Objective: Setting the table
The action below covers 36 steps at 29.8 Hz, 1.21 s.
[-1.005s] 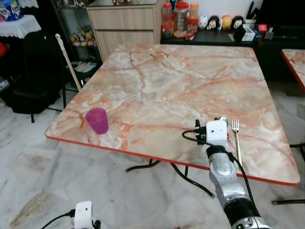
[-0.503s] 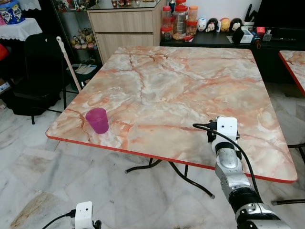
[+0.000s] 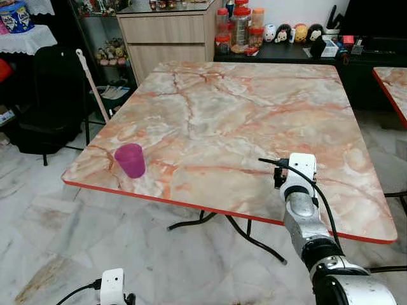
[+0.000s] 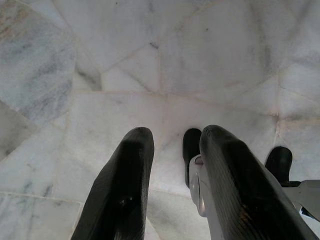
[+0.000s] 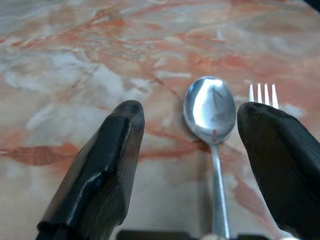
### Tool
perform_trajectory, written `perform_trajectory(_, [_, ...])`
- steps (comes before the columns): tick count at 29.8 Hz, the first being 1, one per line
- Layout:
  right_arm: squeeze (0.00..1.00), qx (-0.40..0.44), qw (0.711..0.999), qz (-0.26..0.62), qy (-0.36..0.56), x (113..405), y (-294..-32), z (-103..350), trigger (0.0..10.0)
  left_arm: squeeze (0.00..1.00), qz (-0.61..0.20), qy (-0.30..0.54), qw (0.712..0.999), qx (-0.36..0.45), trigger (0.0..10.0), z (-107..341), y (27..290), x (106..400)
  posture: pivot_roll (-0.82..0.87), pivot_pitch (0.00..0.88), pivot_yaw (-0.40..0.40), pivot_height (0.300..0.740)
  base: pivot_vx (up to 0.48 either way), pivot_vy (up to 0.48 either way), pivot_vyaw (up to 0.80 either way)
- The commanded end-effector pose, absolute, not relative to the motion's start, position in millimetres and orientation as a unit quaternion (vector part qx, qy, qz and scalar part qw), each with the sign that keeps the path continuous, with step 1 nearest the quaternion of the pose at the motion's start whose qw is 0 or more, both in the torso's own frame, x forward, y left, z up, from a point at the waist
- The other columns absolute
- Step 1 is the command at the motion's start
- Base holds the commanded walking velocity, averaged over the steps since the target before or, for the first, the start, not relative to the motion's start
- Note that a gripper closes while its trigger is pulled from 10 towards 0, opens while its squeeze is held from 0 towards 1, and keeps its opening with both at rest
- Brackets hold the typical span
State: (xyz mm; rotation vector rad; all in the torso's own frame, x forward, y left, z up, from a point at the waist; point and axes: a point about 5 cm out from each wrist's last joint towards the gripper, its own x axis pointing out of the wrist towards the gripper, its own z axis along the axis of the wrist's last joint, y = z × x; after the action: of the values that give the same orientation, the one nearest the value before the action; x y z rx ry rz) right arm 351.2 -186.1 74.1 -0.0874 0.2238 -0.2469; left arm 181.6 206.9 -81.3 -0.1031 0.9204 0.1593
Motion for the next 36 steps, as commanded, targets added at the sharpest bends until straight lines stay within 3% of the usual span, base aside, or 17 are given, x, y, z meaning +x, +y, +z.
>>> perform_trajectory(1, [0.00, -0.034, 0.985, -0.122, 0.118, 353.9, -181.5, 75.2, 10.0, 0.00, 0.076, 0.450, 0.888, -0.050, 10.0, -82.7, 207.7, 178.7, 0.00, 0.002, 0.088, 0.740, 0.000, 0.000, 0.00])
perform_trajectory(36, [0.00, -0.004, 0.968, -0.152, 0.199, 348.4, -196.3, 59.3, 10.0, 0.00, 0.066, 0.451, 0.889, -0.037, 10.0, -82.3, 209.0, 178.8, 0.02, 0.010, 0.092, 0.740, 0.000, 0.000, 0.00])
